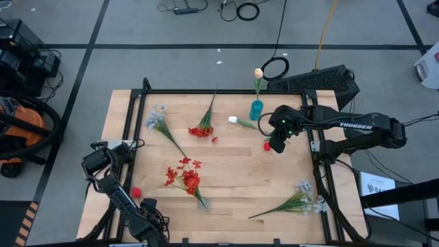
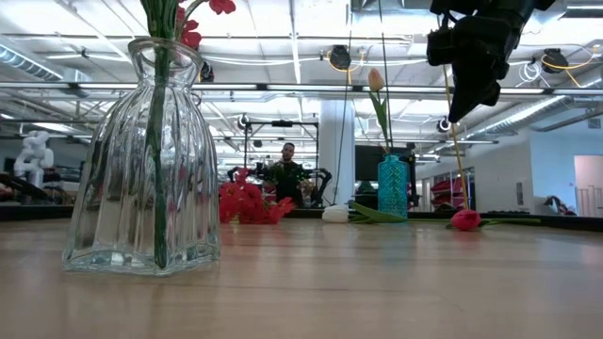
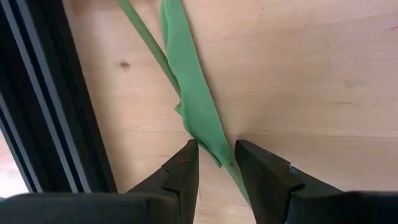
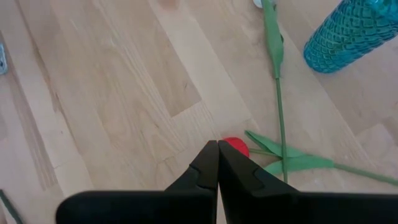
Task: Sort flowers into vase by color
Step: Put the bottom red flower into the transparent vase
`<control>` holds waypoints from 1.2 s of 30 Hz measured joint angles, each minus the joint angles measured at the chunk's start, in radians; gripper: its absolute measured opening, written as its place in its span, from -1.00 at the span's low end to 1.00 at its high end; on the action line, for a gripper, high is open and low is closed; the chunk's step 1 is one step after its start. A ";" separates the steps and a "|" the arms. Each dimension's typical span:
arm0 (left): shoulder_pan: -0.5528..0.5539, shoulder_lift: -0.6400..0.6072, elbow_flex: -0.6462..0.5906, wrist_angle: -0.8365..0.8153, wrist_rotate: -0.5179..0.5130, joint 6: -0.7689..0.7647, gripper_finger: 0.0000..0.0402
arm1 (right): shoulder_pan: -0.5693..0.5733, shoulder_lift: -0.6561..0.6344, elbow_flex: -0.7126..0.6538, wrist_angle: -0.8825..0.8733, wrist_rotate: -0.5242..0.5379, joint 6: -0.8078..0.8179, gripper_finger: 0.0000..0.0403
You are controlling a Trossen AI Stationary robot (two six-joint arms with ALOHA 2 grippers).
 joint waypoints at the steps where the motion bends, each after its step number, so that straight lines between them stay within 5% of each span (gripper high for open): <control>1: 0.000 0.009 0.000 0.007 -0.001 0.008 -0.38 | 0.000 0.000 0.000 0.000 0.000 -0.002 -1.00; 5: -0.001 0.022 0.001 0.015 -0.017 0.027 -0.44 | 0.000 0.000 0.000 0.001 0.000 -0.016 -1.00; 11: 0.010 0.011 0.000 -0.005 -0.069 0.064 -0.93 | 0.000 0.000 0.000 0.006 0.000 -0.022 -1.00; 17: 0.015 -0.019 -0.003 -0.029 -0.107 0.068 -0.98 | 0.000 0.000 0.000 0.006 0.000 -0.030 -1.00; 23: 0.029 -0.108 -0.010 -0.114 -0.298 0.090 -0.99 | 0.000 -0.001 0.000 0.007 0.000 -0.048 -1.00; 31: 0.058 -0.254 -0.008 -0.429 -0.472 0.105 -1.00 | 0.000 -0.001 0.000 0.009 0.001 -0.039 -1.00; 36: 0.068 -0.341 -0.015 -0.530 -0.680 0.124 -1.00 | 0.000 -0.001 0.000 0.013 0.004 -0.002 -1.00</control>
